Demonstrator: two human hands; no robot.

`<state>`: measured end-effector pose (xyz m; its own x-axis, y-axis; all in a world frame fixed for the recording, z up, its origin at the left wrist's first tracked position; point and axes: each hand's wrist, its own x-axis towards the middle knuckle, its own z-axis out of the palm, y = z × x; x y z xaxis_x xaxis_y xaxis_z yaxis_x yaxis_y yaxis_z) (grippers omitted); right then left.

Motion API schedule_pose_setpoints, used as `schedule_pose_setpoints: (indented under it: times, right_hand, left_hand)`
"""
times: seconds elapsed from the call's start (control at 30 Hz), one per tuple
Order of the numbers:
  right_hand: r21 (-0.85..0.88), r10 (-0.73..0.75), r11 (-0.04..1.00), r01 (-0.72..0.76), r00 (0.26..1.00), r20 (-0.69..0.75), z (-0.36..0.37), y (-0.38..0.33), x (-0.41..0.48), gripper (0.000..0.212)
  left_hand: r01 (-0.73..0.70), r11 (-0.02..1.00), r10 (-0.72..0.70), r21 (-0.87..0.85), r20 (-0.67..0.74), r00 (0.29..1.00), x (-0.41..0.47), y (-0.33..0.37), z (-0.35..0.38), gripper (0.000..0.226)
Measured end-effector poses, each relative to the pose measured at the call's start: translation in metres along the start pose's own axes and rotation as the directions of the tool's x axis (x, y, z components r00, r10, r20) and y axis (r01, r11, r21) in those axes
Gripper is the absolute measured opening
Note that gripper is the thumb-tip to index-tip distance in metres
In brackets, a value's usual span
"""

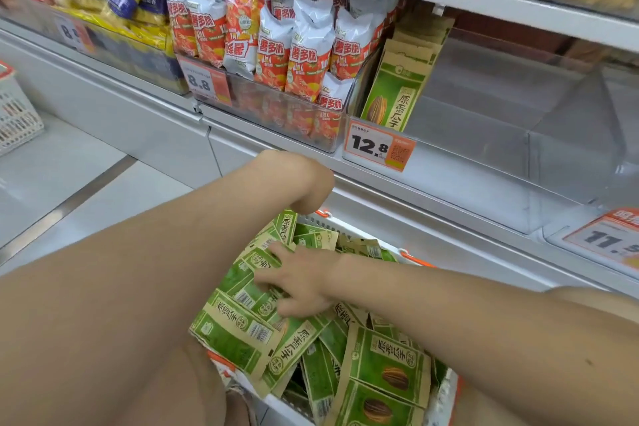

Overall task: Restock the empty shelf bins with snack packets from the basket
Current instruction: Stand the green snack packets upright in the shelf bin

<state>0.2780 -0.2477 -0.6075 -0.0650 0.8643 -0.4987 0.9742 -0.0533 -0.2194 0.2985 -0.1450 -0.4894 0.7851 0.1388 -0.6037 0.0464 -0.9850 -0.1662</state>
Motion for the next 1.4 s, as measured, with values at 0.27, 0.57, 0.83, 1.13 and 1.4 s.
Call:
schedule_pose_setpoints:
  times: [0.27,0.57,0.83,1.13,1.4]
  right_hand:
    - [0.332,0.151,0.938,-0.105,0.982,-0.116,-0.057,0.052,-0.043,0.041]
    - [0.664,0.443,0.731,-0.158,0.849,-0.286,-0.122,0.058,-0.142,0.022]
    - [0.761,0.620,0.649,-0.007,0.584,-0.524,-0.145,0.071,-0.193,0.044]
    - [0.616,0.619,0.779,0.117,0.015,-0.786,-0.149,0.098,-0.201,0.032]
    - [0.607,0.632,0.774,-0.183,0.149,-0.761,-0.133,0.128,-0.172,0.031]
  left_hand:
    - [0.048,0.999,-0.048,0.013,0.057,0.997,-0.014,-0.011,-0.010,0.010]
    - [-0.076,0.915,0.069,-0.397,-0.033,0.997,-0.037,-0.016,-0.029,0.054]
    - [-0.302,0.592,-0.027,-0.747,-0.393,0.919,-0.049,-0.007,-0.047,0.027]
    - [-0.411,0.642,-0.276,-0.648,-0.695,0.664,-0.024,0.008,-0.058,0.018]
    - [-0.095,0.823,-0.326,-0.561,-0.602,0.729,-0.010,0.007,-0.049,0.018]
